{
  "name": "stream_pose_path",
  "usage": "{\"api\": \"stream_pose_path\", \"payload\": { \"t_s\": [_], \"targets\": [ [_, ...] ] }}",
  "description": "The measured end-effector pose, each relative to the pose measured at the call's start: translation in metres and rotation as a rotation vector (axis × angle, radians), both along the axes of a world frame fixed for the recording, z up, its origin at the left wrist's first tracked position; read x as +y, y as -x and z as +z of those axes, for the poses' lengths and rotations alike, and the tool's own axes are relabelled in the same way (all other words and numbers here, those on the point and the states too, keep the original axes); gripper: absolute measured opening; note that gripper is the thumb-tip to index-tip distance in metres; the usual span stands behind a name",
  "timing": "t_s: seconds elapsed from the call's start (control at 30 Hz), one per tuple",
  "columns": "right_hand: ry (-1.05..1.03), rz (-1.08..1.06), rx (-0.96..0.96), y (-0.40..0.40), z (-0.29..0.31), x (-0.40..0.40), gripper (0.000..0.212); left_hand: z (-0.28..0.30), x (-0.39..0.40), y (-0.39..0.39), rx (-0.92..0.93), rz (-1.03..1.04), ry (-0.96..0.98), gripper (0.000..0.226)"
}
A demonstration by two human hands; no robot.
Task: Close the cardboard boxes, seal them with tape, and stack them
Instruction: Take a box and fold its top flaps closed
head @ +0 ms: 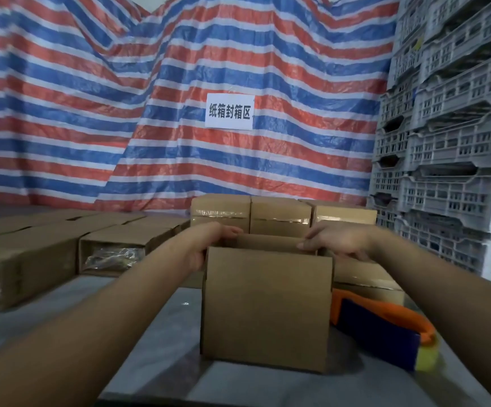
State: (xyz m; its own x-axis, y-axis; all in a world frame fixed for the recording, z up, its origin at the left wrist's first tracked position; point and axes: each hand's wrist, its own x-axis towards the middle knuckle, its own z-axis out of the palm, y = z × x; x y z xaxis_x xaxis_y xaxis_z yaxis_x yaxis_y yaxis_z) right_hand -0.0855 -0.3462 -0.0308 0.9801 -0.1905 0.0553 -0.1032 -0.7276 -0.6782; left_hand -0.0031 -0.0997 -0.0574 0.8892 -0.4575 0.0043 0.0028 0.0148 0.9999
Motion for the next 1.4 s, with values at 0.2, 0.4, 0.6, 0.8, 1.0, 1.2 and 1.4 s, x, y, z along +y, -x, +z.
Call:
{"api": "stream_pose_path", "payload": {
  "t_s": [0.2,0.4,0.6,0.8,1.0,1.2,1.4],
  "targets": [
    [-0.356,-0.025,-0.074,0.001,-0.021,-0.003,0.022,-0.010,-0.005,0.001,0.056,0.029,0.164,0.020],
    [-0.787,-0.069,-0.133,-0.004,-0.040,0.004,0.029,-0.010,-0.006,-0.003,0.060,0.095,0.189,0.019],
    [-1.015,-0.117,-0.415,-0.002,-0.075,0.011,0.062,-0.022,0.002,-0.005,0.068,0.096,0.394,0.039],
    [-1.147,-0.083,-0.385,-0.008,-0.108,0.024,0.054,-0.063,-0.004,0.009,-0.100,0.095,0.348,0.050],
    [-1.198,-0.093,-0.403,-0.027,-0.105,0.018,0.067,-0.060,-0.012,-0.006,-0.025,0.008,0.377,0.049],
    [-1.137,-0.135,-0.381,-0.025,-0.114,0.015,0.063,-0.074,-0.012,-0.014,-0.054,-0.018,0.374,0.042],
    [-1.176,-0.168,-0.361,-0.020,-0.115,0.019,0.074,-0.078,-0.010,-0.015,-0.005,-0.064,0.377,0.035]
  ]
}}
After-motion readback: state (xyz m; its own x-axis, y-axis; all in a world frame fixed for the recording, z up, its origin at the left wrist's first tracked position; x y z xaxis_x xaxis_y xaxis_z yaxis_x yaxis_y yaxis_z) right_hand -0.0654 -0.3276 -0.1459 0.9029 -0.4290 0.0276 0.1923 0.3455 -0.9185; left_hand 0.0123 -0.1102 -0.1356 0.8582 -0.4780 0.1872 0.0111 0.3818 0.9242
